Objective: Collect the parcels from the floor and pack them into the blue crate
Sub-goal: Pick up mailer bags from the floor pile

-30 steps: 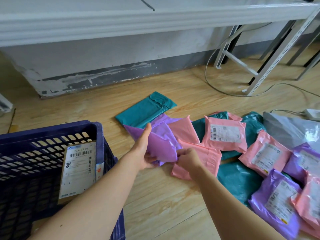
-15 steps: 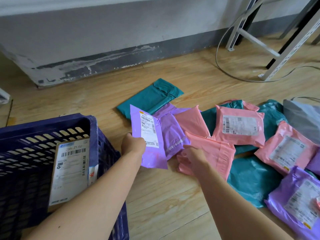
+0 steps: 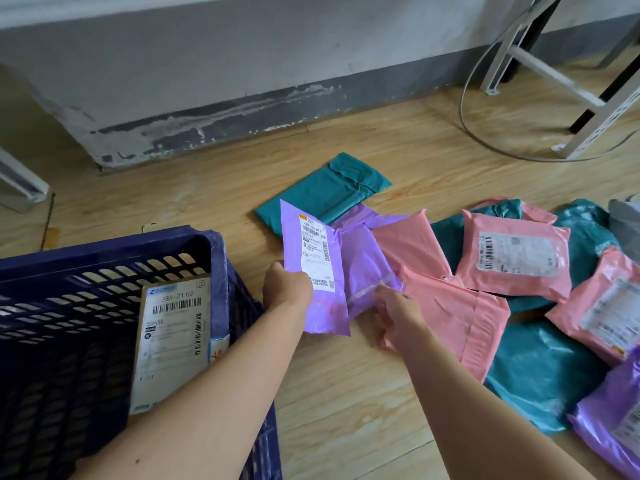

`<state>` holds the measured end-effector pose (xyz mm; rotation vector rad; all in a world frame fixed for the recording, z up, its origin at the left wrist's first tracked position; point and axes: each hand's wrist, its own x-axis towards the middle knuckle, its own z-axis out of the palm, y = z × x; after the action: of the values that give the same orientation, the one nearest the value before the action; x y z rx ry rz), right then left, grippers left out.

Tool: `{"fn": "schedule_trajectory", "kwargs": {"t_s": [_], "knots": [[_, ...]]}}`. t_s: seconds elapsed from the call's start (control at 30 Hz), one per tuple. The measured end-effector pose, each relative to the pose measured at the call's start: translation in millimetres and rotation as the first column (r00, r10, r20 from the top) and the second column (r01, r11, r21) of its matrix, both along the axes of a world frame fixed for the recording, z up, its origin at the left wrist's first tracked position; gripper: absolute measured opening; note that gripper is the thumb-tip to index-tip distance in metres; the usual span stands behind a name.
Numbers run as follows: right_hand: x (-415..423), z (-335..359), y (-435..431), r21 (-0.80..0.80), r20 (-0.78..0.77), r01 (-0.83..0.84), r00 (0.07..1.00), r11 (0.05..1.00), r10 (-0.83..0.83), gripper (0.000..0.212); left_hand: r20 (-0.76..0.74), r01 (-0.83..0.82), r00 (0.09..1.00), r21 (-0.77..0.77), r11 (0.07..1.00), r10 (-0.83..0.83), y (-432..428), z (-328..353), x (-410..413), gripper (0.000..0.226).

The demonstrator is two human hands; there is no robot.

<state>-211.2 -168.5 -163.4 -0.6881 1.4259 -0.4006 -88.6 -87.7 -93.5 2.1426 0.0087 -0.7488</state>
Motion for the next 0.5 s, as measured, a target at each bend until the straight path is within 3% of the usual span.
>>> {"fn": "schedule_trajectory", "kwargs": {"t_s": [0.13, 0.27, 0.37, 0.5], "knots": [[-1, 5, 1, -0.276, -0.246, -0.245, 0.953, 0.930, 0.178, 0.051, -0.003, 0.019, 1.000, -0.014, 1.000, -0.019, 1, 6, -3, 0.035], [-7, 37, -2, -0.530, -0.594, -0.514, 0.793, 0.675, 0.138, 0.049, -0.001, 0.025, 1.000, -0.035, 0.999, -0.025, 4, 16, -5, 0.033], [-10, 56, -3, -0.659, -0.629, -0.542, 0.777, 0.522, 0.011, 0.041, 0.001, 0.048, 0.999, -0.086, 0.995, -0.048, 7, 29, -11, 0.029], [-17, 78, 8, -0.705, -0.617, -0.516, 0.784, 0.486, -0.064, 0.037, 0.045, 0.072, 0.997, -0.141, 0.987, -0.067, 17, 55, -18, 0.031]]}}
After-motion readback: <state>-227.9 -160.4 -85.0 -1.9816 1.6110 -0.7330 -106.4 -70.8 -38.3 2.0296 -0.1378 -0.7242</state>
